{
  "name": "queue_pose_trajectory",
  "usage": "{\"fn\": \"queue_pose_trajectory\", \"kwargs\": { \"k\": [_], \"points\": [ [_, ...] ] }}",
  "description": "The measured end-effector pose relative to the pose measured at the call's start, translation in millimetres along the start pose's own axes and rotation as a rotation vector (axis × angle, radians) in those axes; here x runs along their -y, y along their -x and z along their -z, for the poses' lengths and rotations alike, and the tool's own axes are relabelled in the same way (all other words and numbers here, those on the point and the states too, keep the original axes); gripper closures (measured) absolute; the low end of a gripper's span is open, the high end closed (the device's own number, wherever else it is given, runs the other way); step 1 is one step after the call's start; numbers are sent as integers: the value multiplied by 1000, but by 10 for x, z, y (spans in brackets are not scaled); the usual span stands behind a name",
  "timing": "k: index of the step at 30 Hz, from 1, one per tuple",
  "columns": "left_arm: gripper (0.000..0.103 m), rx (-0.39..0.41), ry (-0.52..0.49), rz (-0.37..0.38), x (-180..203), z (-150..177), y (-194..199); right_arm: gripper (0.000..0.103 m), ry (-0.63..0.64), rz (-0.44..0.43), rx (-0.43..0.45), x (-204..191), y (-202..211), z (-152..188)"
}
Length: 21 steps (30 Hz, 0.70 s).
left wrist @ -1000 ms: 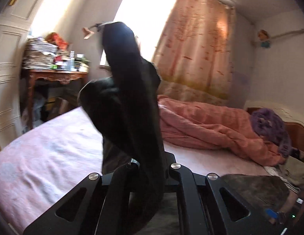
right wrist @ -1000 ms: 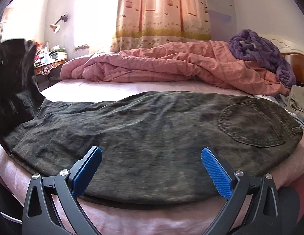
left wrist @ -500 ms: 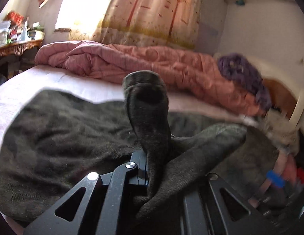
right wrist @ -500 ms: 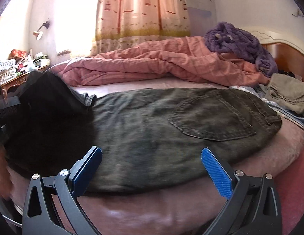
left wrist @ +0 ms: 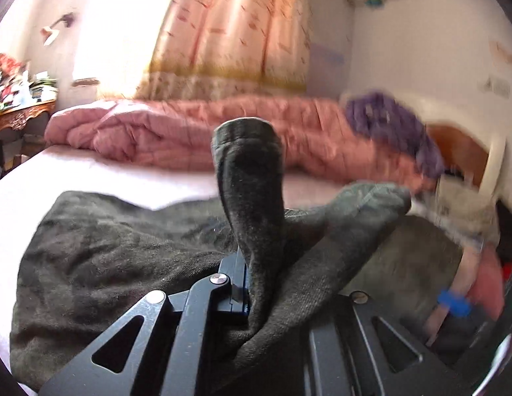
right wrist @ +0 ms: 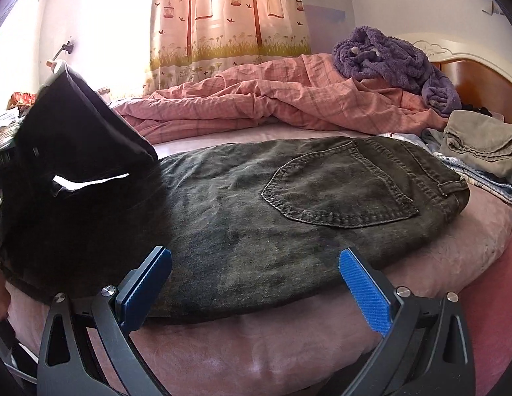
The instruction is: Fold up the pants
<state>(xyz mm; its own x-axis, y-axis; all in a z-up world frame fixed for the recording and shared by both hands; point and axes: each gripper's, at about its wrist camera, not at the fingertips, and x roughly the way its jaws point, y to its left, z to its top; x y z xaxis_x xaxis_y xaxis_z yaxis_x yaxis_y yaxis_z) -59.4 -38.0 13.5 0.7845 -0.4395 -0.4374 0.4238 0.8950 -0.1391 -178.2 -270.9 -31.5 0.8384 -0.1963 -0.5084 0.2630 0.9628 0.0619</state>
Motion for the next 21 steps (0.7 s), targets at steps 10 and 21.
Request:
{"fn": "queue_pose_trajectory", "kwargs": {
  "k": [10, 21],
  "points": [
    [63, -137, -96, -1, 151, 611, -184, 1, -78, -21, 28, 163, 107, -89],
    [25, -73, -108, -100, -115, 813, 636, 1, -47, -176, 40, -45, 151, -222]
  ]
}}
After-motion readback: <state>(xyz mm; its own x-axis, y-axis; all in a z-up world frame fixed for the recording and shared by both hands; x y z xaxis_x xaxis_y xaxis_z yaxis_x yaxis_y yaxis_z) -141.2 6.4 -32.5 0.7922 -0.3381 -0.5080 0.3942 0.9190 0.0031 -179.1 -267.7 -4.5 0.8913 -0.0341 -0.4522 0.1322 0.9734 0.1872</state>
